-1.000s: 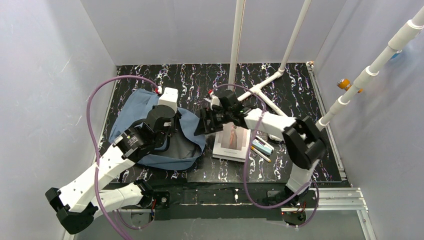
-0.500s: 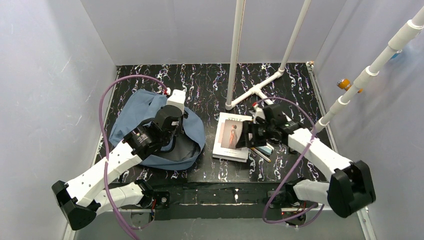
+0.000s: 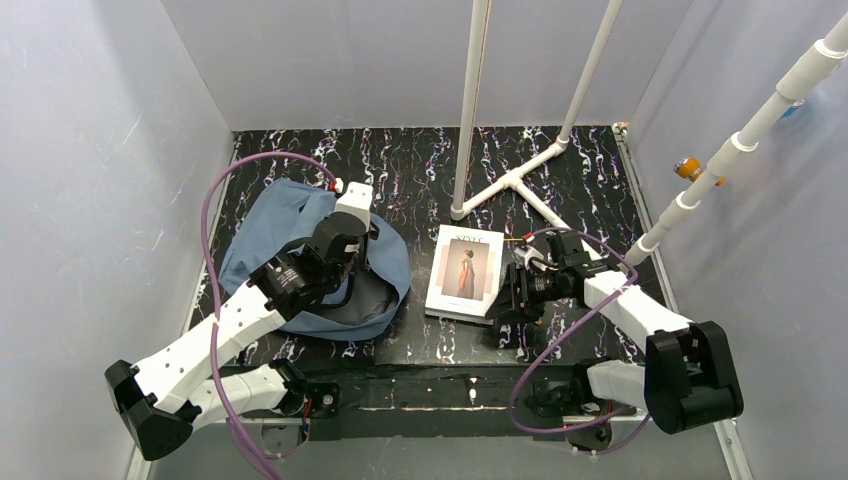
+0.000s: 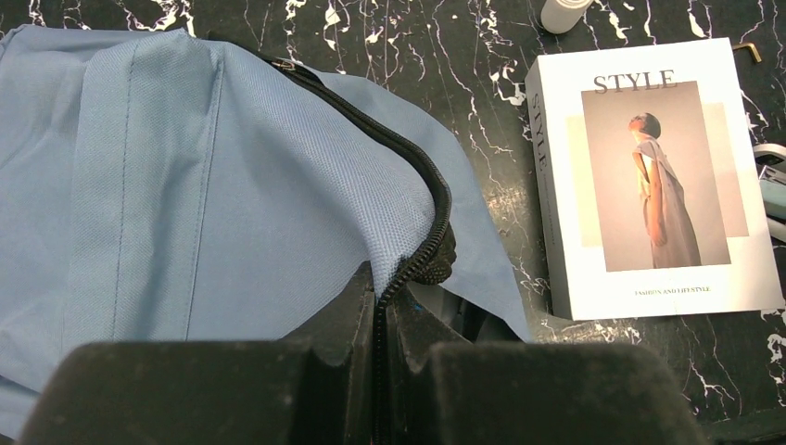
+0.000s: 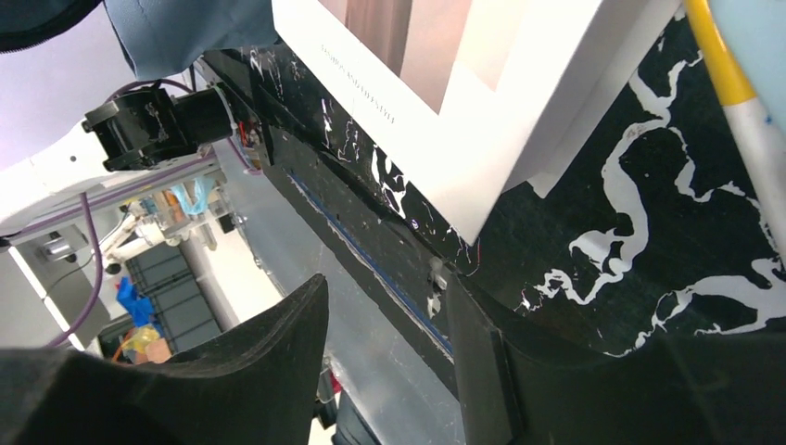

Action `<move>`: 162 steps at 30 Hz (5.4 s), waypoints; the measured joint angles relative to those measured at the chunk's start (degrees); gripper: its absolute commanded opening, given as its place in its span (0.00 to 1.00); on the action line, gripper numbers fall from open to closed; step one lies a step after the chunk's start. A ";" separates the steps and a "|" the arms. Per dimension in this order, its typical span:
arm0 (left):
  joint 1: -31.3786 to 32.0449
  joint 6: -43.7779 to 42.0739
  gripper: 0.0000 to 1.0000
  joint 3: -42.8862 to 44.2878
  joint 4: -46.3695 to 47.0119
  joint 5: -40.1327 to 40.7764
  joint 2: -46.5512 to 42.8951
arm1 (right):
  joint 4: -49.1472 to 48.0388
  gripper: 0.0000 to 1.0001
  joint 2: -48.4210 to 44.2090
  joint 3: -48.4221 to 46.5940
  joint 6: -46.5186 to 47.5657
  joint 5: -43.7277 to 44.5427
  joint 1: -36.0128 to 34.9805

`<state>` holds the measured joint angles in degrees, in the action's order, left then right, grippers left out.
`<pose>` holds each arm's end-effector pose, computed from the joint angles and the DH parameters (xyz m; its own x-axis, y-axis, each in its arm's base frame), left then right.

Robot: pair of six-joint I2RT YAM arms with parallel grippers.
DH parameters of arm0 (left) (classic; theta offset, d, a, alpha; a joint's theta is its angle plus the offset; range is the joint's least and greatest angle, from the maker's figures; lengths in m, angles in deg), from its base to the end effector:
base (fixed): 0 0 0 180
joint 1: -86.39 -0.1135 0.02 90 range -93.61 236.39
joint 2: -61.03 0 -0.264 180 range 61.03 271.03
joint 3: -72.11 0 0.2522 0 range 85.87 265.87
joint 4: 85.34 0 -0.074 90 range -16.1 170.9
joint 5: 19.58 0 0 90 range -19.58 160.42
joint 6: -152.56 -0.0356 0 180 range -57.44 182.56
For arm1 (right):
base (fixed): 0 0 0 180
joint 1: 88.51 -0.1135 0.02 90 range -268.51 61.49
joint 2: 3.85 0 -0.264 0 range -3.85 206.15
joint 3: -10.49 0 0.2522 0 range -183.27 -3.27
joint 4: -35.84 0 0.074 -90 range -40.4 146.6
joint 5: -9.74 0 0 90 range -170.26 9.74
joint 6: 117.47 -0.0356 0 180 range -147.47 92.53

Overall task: Pack the student bag
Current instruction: Pick up the book from the center of the board, then place the book in the student bag.

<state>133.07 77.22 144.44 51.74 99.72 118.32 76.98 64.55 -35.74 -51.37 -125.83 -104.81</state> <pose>0.1593 -0.1436 0.3520 -0.3958 0.0981 -0.9131 0.2455 0.9694 -0.0023 0.1856 0.0808 0.1754 -0.9883 0.0065 -0.1522 -0.1137 0.6336 0.7653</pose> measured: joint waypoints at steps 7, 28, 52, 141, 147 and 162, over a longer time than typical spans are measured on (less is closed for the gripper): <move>0.00 0.59 0.00 0.00 -0.02 -0.17 0.00 | -4.46 0.55 5.03 2.69 -0.07 -2.69 1.73; 0.00 6.69 0.00 -2.60 -1.16 -5.68 -0.02 | -19.50 0.28 13.11 5.95 -4.63 -7.85 3.63; -0.15 16.15 0.98 3.28 -1.62 -23.02 2.69 | -14.25 0.01 2.78 1.60 -13.22 -10.80 3.91; -19.91 69.00 0.29 -9.90 61.99 -74.97 16.61 | -20.24 0.91 -15.04 -16.17 -35.21 -20.02 -0.42; -21.31 69.46 0.28 -14.56 60.48 -71.12 10.40 | -18.45 0.98 -13.73 -18.23 -32.76 -18.88 -0.59; -23.50 47.95 0.28 -6.10 26.53 -46.25 -14.64 | -14.32 0.99 -4.13 -20.65 -26.53 -7.54 -1.70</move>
<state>109.57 125.17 138.34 78.27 53.47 103.68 62.66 60.42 -56.39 -77.91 -133.37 -106.51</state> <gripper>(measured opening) 0.418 0.983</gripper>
